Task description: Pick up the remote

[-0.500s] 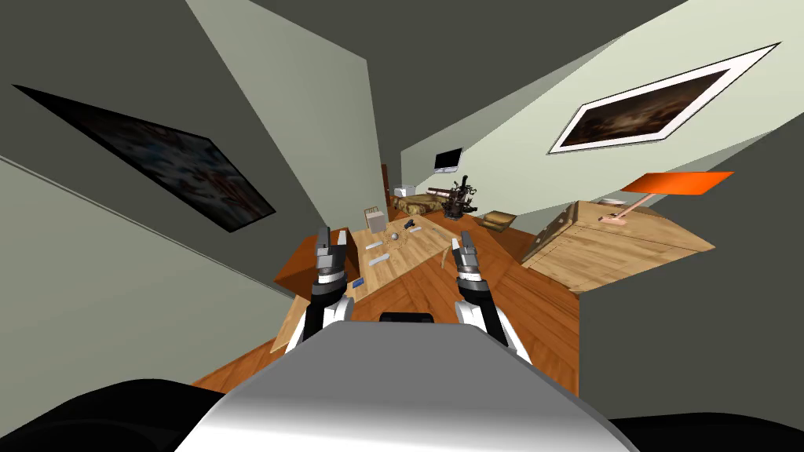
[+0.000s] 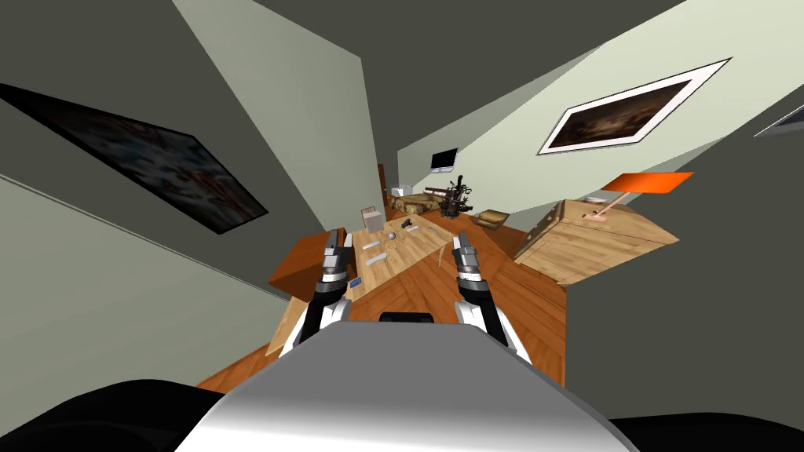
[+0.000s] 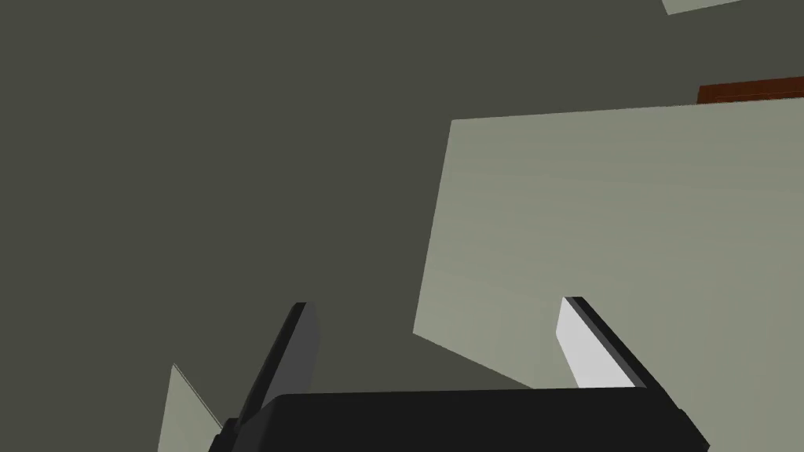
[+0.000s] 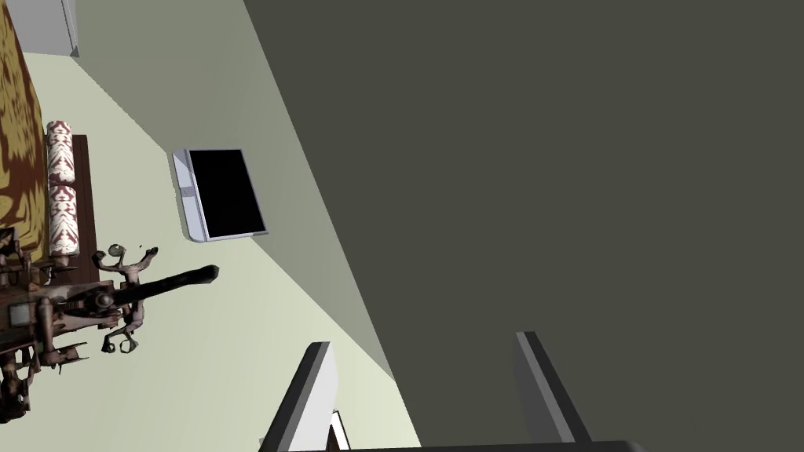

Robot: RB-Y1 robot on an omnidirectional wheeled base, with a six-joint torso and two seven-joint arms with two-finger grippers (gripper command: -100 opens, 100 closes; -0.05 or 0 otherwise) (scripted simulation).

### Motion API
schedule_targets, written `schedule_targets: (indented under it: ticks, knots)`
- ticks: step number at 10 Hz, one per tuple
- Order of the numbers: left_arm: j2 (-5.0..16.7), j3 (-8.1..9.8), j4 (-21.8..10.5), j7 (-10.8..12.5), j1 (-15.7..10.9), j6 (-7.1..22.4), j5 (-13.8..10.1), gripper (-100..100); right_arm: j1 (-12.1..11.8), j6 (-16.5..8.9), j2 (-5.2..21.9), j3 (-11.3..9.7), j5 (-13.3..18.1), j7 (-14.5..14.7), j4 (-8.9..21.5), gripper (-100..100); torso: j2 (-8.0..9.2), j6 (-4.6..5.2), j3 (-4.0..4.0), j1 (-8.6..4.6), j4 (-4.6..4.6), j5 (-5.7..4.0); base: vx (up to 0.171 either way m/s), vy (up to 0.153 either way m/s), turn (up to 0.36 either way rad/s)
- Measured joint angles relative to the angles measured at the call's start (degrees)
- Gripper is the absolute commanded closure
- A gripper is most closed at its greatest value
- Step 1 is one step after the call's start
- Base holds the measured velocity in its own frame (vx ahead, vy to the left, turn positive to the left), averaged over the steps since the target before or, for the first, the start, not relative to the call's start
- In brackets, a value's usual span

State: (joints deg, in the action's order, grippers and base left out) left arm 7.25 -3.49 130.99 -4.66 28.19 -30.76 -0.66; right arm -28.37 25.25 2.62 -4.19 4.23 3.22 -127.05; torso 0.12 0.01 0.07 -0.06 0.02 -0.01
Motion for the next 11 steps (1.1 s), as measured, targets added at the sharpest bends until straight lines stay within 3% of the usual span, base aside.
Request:
schedule_targets:
  ticks: [5, 11]
  knots:
    - [7.54, -1.31, -4.49, 4.47, -0.80, 4.00, -7.59, -100, 0.00, 0.00, 0.00, 0.00, 0.00, 0.00, 0.00, 0, -0.05, 0.01, -0.03, 0.00, -0.01, 0.00, -0.021, -0.020, -0.088]
    - [14.24, -2.04, -10.02, 9.07, -2.23, 8.48, -15.70, -100, 0.00, 0.00, 0.00, 0.00, 0.00, 0.00, 0.00, 0, -0.10, 0.00, -0.06, 0.04, -0.02, 0.01, -0.007, -0.015, -0.085]
